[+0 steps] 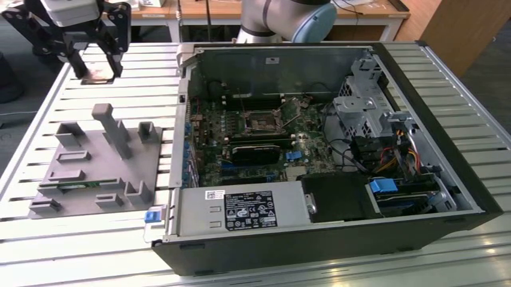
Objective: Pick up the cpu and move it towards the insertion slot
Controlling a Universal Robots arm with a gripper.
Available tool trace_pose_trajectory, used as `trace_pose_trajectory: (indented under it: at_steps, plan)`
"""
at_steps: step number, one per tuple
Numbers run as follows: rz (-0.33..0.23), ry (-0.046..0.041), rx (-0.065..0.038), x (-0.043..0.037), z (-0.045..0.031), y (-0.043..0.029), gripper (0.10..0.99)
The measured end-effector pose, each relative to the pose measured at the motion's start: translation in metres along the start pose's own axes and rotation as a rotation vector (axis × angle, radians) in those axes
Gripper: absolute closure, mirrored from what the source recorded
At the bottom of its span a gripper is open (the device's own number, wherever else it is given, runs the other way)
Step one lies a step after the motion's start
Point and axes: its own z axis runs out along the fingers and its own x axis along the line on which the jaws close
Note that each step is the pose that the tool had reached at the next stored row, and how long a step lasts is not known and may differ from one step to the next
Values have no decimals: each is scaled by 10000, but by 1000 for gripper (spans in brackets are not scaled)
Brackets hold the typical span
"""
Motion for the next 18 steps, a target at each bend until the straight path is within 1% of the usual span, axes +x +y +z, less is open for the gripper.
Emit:
trace_pose_trajectory:
  at_steps: [10, 18]
  plan:
    - [0, 0, 0, -63, 0, 0, 545]
    - [0, 0, 0, -143, -1, 0, 545]
